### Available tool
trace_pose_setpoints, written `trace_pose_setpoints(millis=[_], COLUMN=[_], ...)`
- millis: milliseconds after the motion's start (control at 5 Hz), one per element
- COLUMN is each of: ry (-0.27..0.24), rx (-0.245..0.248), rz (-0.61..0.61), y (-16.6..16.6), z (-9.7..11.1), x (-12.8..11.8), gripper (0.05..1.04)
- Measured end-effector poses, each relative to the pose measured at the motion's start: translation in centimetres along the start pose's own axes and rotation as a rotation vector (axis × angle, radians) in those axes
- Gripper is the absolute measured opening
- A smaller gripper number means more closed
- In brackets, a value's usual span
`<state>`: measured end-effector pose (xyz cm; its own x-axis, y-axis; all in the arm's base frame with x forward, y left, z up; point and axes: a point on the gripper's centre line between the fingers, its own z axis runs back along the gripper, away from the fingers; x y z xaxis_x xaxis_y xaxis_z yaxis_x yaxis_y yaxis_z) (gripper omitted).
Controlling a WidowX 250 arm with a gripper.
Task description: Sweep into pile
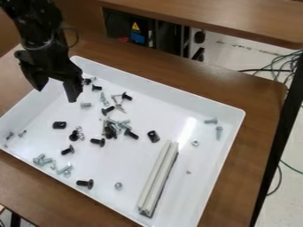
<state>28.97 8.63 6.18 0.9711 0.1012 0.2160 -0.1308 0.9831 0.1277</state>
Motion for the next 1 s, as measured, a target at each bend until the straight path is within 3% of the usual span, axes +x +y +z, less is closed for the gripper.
trace_pose_setpoints(millis=[200,400,600,800,1000], ry=[0.022,0.037,-0.009,-0.024,0.006], rx=[-0.009,-0.095,-0.128,-0.15,-0.178], rz=[0.0,-0.036,-0.113,-0.138,-0.196], y=[-0.3,-3.2,-7.7,-10.9,-14.5], z=[-0.5,0.8,3.2,4.0,3.0], x=[-0.4,-1.2,-2.1,-2.7,-3.8], gripper=[0.999,0.999,0.999,0.999,0.999])
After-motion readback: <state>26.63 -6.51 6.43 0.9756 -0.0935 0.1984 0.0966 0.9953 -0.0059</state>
